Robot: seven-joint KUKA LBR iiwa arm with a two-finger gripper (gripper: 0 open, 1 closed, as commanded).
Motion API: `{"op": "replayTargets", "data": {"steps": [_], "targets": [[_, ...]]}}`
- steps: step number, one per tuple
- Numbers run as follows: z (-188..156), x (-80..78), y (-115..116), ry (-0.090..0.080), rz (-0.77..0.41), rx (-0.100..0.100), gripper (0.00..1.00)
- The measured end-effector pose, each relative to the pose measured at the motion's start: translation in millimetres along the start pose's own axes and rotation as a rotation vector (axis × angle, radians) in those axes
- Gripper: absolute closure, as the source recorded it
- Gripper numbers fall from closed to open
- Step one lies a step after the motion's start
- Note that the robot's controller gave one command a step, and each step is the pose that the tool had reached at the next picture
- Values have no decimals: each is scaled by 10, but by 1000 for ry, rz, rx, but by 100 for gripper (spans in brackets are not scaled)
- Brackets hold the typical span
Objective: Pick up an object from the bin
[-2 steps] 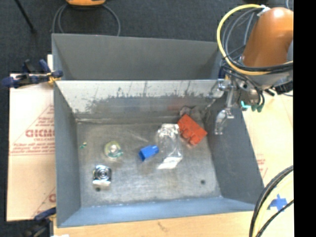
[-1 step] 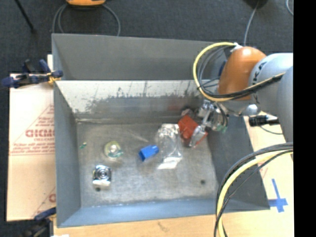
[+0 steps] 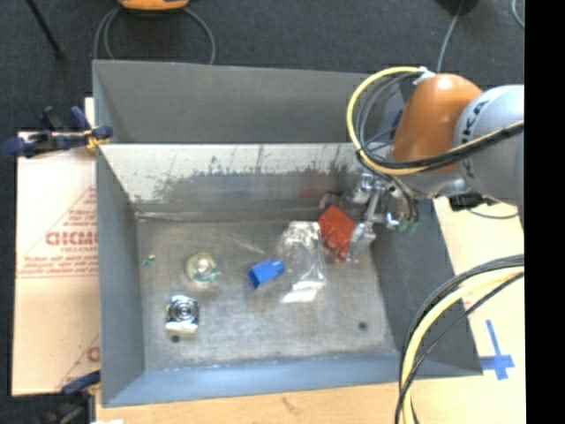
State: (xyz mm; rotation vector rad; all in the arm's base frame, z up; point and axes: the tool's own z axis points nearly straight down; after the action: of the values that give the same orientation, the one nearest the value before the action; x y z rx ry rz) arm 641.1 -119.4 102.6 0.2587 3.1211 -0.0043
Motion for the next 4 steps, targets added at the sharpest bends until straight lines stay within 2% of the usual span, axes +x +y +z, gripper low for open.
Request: {"op": "replayTargets", "data": {"steps": [1,2,3,4], "targets": [[-28,38,118,6,53,-3,0],[264,-6,32,5,113,-9,0],[225,-24,45,8,105,-5,0],[210,-47,38,-3,105,-4,100]]}}
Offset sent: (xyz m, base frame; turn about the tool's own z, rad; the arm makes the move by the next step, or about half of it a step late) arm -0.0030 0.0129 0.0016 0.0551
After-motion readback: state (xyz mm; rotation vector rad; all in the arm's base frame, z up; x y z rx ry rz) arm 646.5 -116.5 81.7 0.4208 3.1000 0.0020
